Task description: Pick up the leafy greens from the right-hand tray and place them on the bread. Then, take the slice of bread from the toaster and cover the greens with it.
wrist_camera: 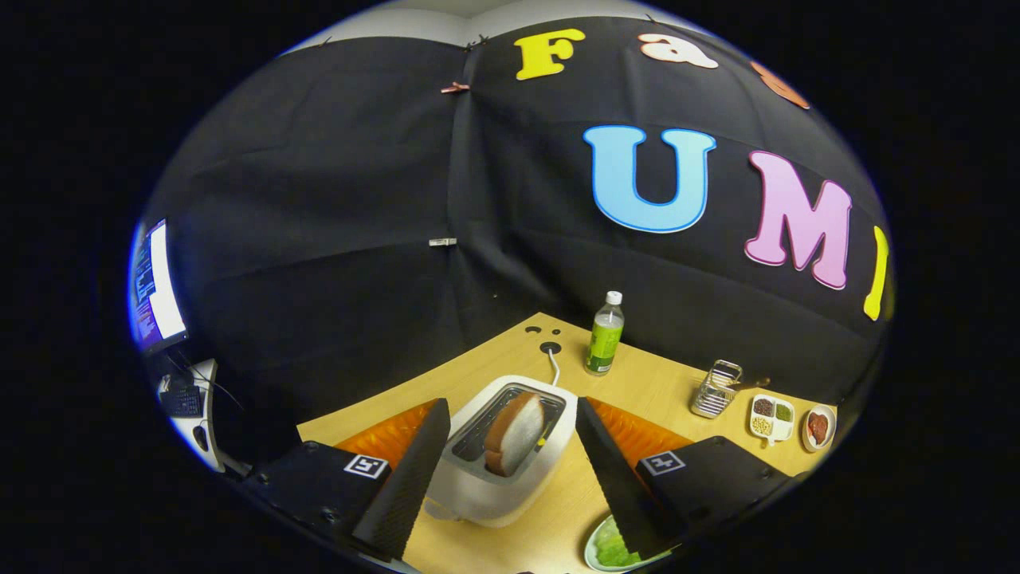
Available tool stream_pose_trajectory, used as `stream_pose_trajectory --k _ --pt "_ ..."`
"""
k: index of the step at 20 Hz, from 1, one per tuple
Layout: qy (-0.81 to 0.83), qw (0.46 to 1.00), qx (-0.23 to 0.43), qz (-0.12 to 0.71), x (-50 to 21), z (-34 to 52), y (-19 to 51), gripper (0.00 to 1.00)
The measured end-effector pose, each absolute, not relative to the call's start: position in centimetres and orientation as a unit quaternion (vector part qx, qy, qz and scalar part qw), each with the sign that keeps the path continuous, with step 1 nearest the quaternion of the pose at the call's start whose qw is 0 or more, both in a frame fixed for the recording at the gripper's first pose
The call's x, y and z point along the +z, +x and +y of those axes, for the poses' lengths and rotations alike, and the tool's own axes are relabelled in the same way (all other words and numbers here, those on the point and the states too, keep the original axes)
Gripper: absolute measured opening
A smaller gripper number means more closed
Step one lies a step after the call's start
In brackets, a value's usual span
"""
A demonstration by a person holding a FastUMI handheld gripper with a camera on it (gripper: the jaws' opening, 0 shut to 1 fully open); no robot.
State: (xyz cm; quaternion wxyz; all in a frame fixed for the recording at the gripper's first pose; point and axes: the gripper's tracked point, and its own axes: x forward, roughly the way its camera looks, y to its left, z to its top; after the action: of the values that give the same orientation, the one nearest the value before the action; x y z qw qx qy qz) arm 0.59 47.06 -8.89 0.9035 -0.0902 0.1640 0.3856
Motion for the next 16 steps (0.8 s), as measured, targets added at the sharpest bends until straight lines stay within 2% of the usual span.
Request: stream_pose_trajectory --k 9,15,16 --pt "-0.163 0.905 0.339 0.195 -16.6 50.6 4.8 0.98" --pt "-0.176 0.908 0.32 0.204 -17.6 50.3 5.8 0.95" --pt "-0.179 0.908 0.318 0.204 -17.6 50.4 6.0 0.89"
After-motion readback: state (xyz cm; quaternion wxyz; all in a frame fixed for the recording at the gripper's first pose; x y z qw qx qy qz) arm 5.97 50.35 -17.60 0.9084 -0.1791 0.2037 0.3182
